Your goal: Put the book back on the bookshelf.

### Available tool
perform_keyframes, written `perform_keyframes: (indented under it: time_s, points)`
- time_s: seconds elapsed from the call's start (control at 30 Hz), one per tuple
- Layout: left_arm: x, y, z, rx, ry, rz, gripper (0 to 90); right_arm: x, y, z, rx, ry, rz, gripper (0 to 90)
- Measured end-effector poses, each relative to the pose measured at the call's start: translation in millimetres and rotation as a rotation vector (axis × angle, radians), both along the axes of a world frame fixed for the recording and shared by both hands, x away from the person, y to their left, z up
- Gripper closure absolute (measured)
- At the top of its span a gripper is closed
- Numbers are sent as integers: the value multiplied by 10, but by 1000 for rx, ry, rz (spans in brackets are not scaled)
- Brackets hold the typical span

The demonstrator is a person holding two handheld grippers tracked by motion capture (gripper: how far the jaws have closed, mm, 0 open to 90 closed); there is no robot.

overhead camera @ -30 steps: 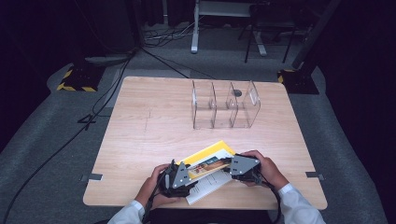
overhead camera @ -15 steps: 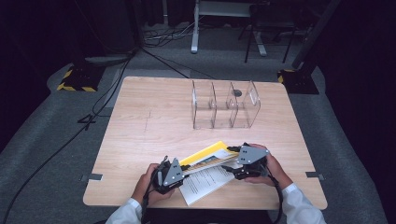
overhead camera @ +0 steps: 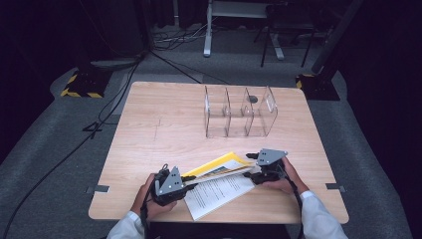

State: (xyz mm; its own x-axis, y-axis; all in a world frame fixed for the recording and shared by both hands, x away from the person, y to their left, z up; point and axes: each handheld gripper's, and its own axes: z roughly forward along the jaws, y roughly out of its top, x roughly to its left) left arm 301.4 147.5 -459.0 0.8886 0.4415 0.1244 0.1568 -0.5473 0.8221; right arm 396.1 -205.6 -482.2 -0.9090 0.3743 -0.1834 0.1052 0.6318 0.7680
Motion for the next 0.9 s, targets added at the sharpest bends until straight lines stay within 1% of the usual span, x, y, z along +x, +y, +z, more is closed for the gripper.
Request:
perform_keyframes:
  time_s: [0.03,0.07,0.1,0.17,0.2,0.23,0.27,0.33,0.43,0.5,0.57,0.63,0.67,0.7,0.73,0.77,0.8,0.87,0.9]
  points:
    - [2,10,2,6,2,-3,761,17,7,-12,17,7,7,394]
    - [5,32,9,11,-2,-2,756,23,13,-19,32,1,23,437]
    - [5,32,9,11,-2,-2,753,23,13,-19,32,1,23,437]
    - [17,85,12,2,9,4,747,-1,17,-18,65,-31,48,573]
    - [26,114,13,7,14,4,730,-21,24,-9,67,-42,67,636]
    - [36,142,12,1,18,10,714,-46,31,1,60,-63,73,662]
    - [43,166,13,-3,20,16,705,-69,33,13,63,-78,77,678]
    - [70,238,17,-6,25,37,686,-94,22,39,76,-79,97,714]
    - [121,367,26,-17,37,85,623,-138,0,91,101,-76,127,772]
    - [134,409,38,-13,40,92,603,-172,12,120,102,-88,135,789]
    - [128,441,53,-6,39,99,566,-205,33,140,99,-93,155,796]
    - [110,465,62,-3,45,93,562,-230,59,147,93,-95,175,798]
    - [106,474,60,-5,50,78,593,-242,76,149,90,-99,182,797]
    - [95,478,52,-2,60,62,662,-246,84,149,91,-97,184,789]
    - [92,478,43,21,63,47,692,-246,93,149,98,-91,185,749]
    - [85,468,33,33,65,41,713,-238,97,151,116,-73,196,659]
    - [78,460,27,45,62,34,726,-227,111,152,124,-65,194,611]
    - [77,454,25,58,61,27,742,-203,144,131,107,-61,187,536]
    - [83,459,24,57,66,22,744,-183,159,112,104,-50,179,503]
